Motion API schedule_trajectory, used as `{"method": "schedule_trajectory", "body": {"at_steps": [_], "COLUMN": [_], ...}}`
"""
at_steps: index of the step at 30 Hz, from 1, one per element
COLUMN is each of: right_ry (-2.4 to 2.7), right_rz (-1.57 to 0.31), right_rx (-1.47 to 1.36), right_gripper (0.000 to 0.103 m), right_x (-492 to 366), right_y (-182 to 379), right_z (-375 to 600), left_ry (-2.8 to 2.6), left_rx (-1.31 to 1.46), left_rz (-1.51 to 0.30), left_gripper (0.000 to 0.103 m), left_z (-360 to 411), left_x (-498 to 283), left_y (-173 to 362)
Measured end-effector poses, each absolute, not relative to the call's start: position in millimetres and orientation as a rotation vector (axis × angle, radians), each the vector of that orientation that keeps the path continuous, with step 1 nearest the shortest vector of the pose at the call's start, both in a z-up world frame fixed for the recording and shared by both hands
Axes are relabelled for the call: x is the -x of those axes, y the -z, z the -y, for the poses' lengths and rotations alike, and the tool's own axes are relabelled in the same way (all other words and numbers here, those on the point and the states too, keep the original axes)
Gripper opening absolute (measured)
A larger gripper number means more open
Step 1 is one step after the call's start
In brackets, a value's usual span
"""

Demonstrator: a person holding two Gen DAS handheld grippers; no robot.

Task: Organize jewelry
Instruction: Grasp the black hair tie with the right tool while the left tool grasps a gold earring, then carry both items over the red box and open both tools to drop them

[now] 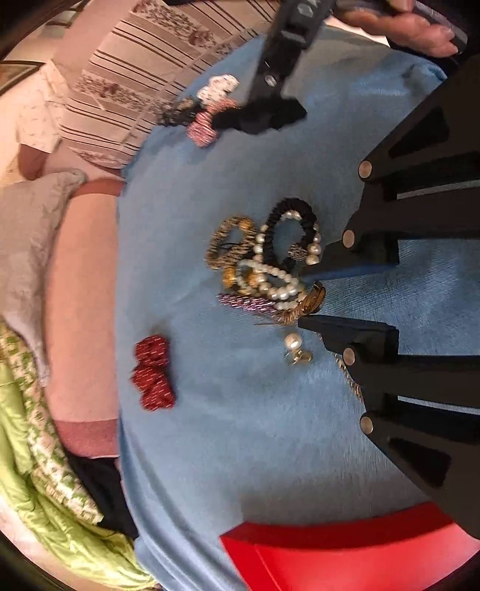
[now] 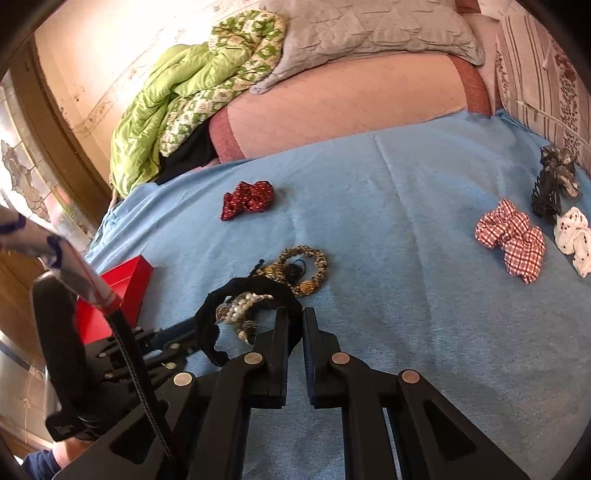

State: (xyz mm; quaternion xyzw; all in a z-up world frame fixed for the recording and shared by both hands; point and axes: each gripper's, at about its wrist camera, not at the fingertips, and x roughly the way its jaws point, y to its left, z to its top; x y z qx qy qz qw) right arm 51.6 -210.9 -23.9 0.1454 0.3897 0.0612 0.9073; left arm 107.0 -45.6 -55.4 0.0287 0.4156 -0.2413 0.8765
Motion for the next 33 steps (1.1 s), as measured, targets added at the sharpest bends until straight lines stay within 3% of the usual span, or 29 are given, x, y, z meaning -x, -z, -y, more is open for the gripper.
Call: {"method": "schedule_trajectory", "body": {"at_steps": [15, 33], "right_ry": [-0.180, -0.260], "right_rz": [-0.768, -0.810], "right_rx": [-0.218, -0.142], "right_gripper": [0.008, 0.008], "right_x": [-45.4, -58.3], "right_y": [19.0, 10.2], "right_z": [188.2, 113.8], "left_ry": [0.410, 0.289], "left_rx": [-0.002, 0.047], "left_rz": [-0.695, -0.653], "left_gripper": [0.018, 0.018], "left_z": [-13.1, -89.6], "left_x": [-92.1, -104.6], "left_y": [-6.2, -21.0]}}
